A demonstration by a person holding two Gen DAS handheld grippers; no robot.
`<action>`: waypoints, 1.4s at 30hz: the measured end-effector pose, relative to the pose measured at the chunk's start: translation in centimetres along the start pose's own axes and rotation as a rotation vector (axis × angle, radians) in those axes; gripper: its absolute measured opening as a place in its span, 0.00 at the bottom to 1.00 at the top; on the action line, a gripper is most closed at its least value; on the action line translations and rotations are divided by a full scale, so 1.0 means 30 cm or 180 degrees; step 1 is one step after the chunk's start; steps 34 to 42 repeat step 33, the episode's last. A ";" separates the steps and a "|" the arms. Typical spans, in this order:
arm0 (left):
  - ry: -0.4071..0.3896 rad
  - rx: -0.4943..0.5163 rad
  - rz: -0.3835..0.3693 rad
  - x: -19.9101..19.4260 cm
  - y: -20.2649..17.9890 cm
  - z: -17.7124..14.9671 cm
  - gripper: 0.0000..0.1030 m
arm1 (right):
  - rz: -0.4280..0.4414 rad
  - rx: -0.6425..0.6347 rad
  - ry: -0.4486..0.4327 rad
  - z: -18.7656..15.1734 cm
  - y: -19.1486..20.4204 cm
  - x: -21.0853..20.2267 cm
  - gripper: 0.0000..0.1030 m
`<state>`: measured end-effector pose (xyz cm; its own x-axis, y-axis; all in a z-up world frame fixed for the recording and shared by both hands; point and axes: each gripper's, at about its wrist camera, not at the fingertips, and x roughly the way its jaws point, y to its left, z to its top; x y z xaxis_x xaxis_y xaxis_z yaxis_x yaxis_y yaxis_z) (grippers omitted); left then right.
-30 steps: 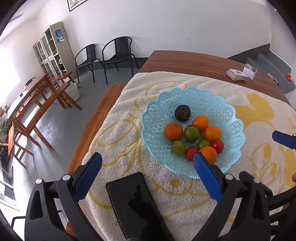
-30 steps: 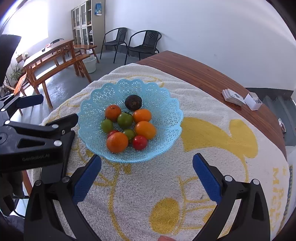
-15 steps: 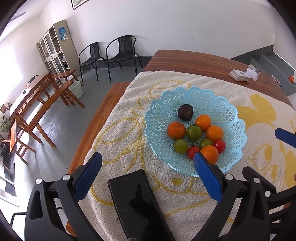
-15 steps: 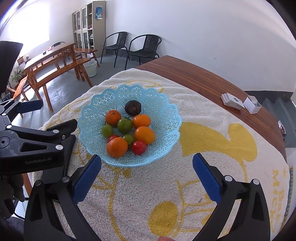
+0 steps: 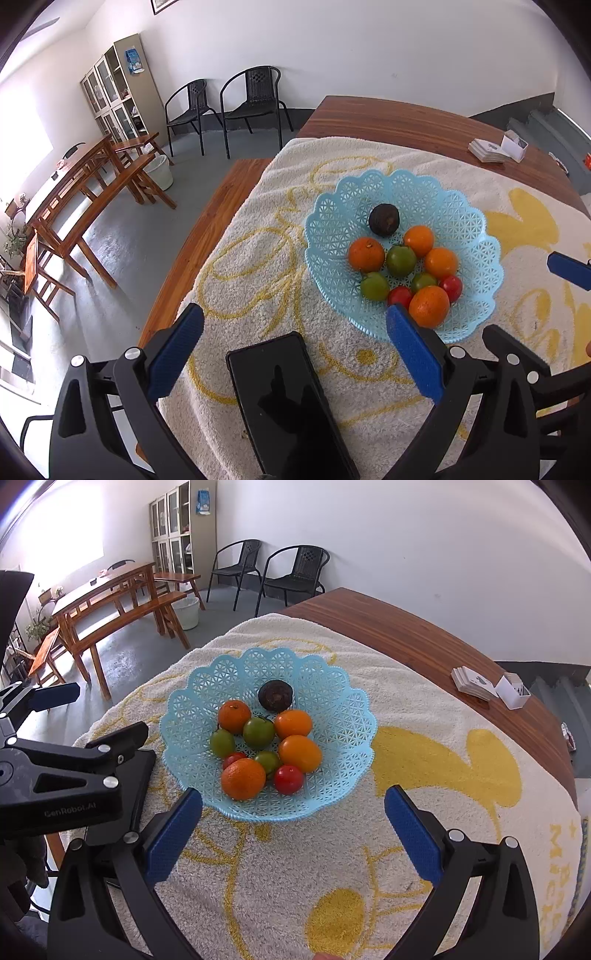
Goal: Organize fruits
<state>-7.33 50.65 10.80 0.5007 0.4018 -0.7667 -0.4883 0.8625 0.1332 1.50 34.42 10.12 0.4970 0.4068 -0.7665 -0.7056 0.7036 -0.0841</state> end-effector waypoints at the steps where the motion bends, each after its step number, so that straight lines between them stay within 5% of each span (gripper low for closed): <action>1: 0.0005 0.0005 0.0010 0.002 -0.003 -0.005 0.97 | -0.0007 -0.0004 0.0006 -0.001 -0.001 0.002 0.95; 11: 0.0017 0.0059 0.0001 0.008 -0.022 -0.006 0.97 | -0.0412 -0.0226 0.0068 -0.011 0.020 0.040 0.95; 22: 0.0022 0.0056 0.0003 -0.002 -0.030 -0.007 0.97 | -0.0290 -0.0163 -0.0190 -0.010 0.016 0.001 0.95; 42: -0.0008 0.0061 0.0009 -0.019 -0.039 -0.007 0.97 | -0.0231 -0.0055 -0.0020 -0.002 -0.005 0.021 0.95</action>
